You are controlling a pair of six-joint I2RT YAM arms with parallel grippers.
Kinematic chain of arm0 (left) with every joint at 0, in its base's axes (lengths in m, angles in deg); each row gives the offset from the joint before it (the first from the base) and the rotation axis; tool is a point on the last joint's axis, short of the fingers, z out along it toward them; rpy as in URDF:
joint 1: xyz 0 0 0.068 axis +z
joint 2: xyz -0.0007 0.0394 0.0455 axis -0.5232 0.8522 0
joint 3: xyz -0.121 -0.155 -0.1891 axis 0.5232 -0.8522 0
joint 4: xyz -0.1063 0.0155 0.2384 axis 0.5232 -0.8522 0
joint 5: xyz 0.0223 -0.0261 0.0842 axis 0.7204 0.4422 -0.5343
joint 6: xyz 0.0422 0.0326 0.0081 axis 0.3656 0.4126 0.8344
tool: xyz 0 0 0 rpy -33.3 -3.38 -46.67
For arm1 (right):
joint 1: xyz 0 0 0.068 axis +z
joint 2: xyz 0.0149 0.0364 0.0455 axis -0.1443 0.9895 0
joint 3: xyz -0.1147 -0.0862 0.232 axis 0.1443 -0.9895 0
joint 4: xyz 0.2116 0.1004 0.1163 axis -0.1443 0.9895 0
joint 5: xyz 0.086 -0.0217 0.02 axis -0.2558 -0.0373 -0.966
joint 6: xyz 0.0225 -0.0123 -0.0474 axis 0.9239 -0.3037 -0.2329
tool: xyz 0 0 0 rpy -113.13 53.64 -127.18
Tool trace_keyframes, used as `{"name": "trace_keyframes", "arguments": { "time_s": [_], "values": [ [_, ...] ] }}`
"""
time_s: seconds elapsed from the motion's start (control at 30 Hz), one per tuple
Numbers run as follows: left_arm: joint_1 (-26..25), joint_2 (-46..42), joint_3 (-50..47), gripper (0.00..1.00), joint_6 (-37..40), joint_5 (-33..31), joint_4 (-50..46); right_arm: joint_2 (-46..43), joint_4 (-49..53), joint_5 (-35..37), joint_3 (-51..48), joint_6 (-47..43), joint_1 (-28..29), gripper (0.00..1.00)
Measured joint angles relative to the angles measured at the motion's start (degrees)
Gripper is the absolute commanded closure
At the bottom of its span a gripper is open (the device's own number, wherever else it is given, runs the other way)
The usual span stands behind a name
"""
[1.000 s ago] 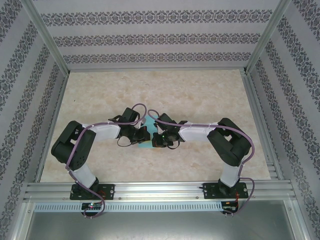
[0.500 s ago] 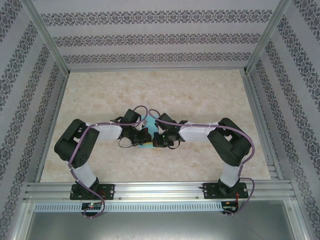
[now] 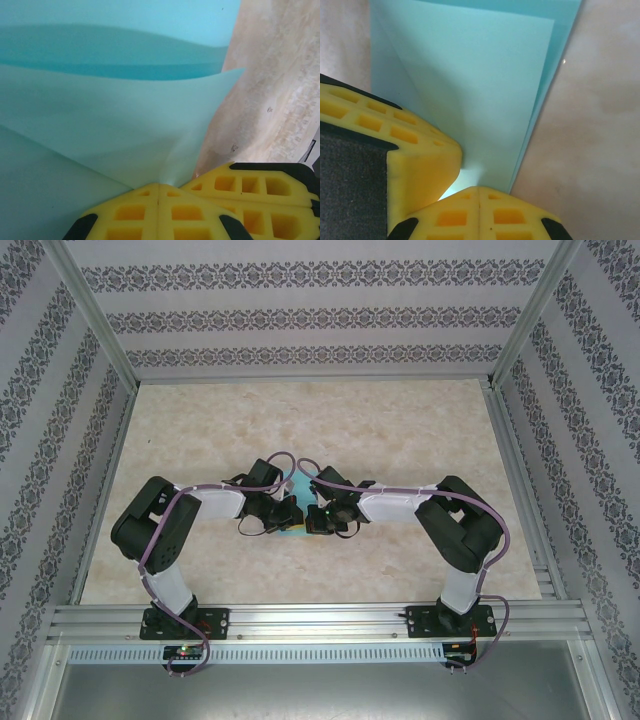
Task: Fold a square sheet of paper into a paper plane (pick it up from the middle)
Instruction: Fold the triangle a second time at the center of the table.
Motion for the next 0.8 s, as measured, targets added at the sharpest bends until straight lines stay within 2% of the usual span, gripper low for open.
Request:
{"name": "trace_keyframes", "arguments": {
  "time_s": [0.33, 0.63, 0.8],
  "values": [
    [1.8, 0.9, 0.6, 1.0, 0.3, 1.9, -0.3, 0.0, 0.6, 3.2, 0.4, -1.7, 1.1, 0.96],
    [8.3, 2.6, 3.1, 1.0, 1.8, 1.3, -0.7, 0.2, 0.4, 4.1, 0.5, -2.8, 1.4, 0.96],
    [9.4, 2.9, 4.4, 1.0, 3.6, 0.2, -2.3, 0.2, 0.4, 4.1, 0.4, -3.0, 1.4, 0.96]
  ]
}}
